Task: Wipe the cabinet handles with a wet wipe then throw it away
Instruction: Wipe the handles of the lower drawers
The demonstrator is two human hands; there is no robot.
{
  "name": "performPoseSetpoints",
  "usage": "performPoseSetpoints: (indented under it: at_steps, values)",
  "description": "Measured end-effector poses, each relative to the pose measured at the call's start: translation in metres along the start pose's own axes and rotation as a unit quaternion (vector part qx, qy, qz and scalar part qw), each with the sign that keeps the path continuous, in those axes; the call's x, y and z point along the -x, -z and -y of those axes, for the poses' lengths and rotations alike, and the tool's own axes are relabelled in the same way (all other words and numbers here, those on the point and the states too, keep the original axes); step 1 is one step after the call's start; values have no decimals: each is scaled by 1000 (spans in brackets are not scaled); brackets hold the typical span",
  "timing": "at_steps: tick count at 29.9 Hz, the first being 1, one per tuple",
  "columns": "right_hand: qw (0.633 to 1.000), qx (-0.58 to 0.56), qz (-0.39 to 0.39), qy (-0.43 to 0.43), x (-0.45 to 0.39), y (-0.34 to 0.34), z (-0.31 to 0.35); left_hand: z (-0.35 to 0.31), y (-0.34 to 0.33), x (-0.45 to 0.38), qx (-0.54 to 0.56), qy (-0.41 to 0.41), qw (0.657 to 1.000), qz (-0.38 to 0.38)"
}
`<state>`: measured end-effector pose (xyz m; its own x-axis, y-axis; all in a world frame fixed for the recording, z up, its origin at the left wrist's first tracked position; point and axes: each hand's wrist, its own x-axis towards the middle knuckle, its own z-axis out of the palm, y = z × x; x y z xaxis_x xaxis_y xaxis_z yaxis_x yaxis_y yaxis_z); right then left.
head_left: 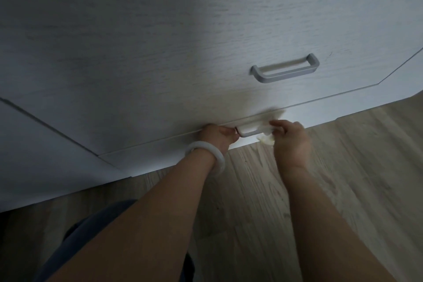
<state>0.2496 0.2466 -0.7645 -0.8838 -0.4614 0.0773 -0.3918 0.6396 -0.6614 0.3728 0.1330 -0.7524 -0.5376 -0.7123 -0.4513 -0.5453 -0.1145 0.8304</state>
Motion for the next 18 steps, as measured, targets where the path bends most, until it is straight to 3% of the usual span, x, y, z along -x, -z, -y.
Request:
performPoseSetpoints:
  at_steps: [2, 7, 11, 14, 18]
  values:
    - [999, 27, 21, 36, 16, -13, 16, 1, -1, -2, -15, 10, 1000, 15]
    - [993, -35, 52, 104, 45, -37, 24, -4, -6, -1, 19, 7, 1000, 7]
    - [998, -41, -31, -22, 12, -6, -6, -2, -8, -1, 44, 5, 999, -17]
    - [982, -97, -110, -122, -3, 8, -18, 1, -8, -3, 19, 3, 1000, -10]
    - [981, -103, 16, -164, 3, -14, -5, -1, -8, -5, -31, 1, 1000, -2]
